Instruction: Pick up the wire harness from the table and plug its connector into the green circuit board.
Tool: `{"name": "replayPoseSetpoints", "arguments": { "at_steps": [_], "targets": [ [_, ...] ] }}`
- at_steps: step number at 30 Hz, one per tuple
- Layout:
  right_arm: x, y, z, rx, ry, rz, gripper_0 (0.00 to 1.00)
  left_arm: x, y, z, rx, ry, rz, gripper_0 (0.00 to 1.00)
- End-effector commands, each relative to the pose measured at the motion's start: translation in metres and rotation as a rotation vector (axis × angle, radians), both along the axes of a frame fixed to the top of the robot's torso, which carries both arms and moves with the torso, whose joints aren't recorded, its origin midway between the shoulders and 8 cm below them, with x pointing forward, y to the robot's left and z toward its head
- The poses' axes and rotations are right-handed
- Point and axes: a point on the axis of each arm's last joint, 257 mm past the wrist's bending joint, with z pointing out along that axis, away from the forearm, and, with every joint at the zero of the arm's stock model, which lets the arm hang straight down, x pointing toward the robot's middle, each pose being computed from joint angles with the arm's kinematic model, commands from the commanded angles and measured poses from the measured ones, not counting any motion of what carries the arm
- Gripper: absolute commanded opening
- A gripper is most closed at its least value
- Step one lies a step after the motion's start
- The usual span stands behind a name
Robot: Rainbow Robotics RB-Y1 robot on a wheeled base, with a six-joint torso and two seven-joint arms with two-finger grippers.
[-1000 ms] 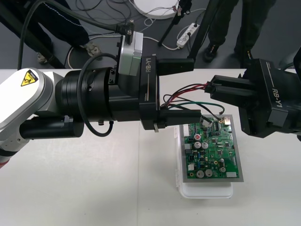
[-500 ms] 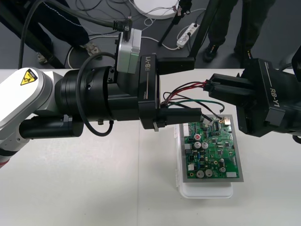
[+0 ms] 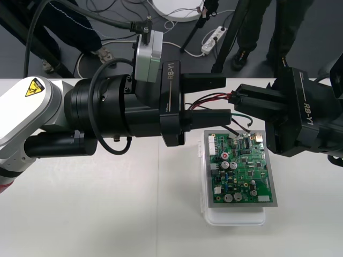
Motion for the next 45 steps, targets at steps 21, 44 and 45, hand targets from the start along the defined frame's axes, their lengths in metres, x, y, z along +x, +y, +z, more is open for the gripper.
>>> {"name": "replayPoseSetpoints", "arguments": {
  "at_steps": [21,44,45],
  "targets": [
    [-0.0029,0.0045,0.0029,0.009,-0.036,0.001,0.00,-0.0124,-0.0129,0.0278,-0.048,-0.035,-0.025,0.00],
    [0.0031,-0.0022,0.0045,0.038,0.004,-0.026,1.00,-0.0106,-0.0111,0.0255,-0.039,-0.041,-0.019,0.00],
    [0.0031,-0.0023,0.0043,0.037,0.004,-0.026,1.00,-0.0104,-0.0108,0.0252,-0.037,-0.042,-0.018,0.00]
  ]
}}
